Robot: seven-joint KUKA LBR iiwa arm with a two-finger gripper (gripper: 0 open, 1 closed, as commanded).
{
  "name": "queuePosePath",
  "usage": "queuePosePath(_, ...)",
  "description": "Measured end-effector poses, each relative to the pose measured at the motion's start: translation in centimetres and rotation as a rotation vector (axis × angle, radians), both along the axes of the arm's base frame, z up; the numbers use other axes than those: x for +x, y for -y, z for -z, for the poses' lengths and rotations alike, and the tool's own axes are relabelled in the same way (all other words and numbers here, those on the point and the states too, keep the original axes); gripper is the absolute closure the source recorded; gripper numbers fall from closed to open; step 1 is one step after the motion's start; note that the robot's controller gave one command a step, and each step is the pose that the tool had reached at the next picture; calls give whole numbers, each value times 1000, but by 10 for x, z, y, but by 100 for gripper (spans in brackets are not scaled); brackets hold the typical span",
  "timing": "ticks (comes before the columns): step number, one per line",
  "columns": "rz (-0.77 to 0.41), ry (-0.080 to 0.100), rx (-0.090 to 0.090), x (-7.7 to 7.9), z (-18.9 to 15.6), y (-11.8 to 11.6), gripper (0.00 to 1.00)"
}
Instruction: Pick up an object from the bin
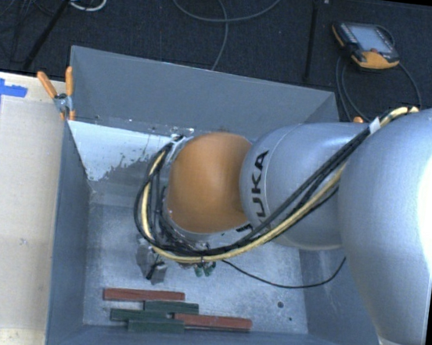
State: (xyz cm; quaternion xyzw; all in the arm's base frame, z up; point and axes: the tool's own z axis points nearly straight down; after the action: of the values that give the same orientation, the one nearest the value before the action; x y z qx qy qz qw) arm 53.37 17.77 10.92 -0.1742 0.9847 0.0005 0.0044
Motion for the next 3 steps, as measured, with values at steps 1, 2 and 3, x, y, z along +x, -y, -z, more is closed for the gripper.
queuePosePath(1,-17,-8,-3,-58,-63,30,0)
queuePosePath(2,-15,-10,-3,-58,-62,30,0)
queuePosePath(3,-90,-5,-2,-52,-6,24,0)
